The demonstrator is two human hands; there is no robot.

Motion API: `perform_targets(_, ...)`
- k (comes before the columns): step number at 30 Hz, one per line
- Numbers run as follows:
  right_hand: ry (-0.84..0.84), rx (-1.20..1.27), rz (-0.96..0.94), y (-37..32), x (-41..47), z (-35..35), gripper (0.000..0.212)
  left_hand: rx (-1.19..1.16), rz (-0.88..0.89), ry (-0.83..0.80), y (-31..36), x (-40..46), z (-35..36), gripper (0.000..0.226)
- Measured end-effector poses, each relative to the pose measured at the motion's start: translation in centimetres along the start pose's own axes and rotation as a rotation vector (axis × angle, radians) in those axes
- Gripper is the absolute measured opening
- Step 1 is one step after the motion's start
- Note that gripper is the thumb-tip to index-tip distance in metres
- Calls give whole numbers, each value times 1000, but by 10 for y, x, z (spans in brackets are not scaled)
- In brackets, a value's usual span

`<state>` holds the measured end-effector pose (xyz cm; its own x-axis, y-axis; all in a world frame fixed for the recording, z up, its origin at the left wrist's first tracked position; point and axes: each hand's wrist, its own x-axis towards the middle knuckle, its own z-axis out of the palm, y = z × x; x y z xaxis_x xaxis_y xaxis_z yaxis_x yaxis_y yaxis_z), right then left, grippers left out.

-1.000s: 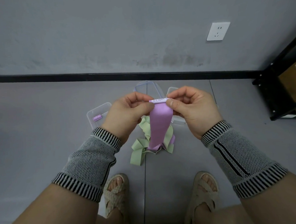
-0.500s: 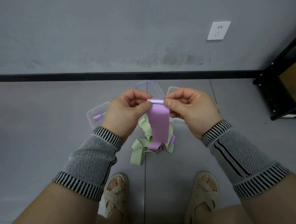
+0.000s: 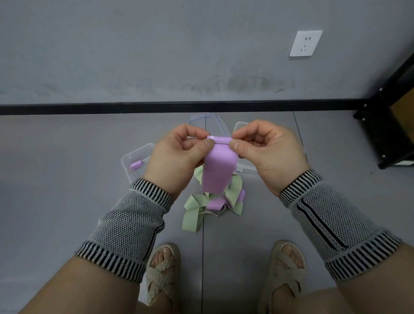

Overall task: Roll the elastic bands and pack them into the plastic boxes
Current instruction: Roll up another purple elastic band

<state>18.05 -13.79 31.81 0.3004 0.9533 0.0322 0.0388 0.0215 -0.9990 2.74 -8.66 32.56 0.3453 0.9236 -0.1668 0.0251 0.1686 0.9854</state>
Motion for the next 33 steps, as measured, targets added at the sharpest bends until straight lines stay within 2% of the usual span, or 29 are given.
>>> perform_targets(8, -7, 37, 79, -1, 0, -2, 13, -5, 41, 49, -2, 3, -4, 17)
perform_targets(19, 22, -10, 8, 0, 0, -1, 23, 37, 38, 44, -4, 4, -5, 14)
perform_targets(25, -51, -27, 80, -2, -1, -3, 14, 39, 50, 17, -3, 3, -5, 16)
perform_targets(30, -16, 23, 88, -2, -1, -2, 18, 79, -4, 29, -6, 3, -1, 3)
perform_targets(33, -25, 5, 63, 0, -3, -1, 19, 63, -13, 59, -5, 5, -1, 6)
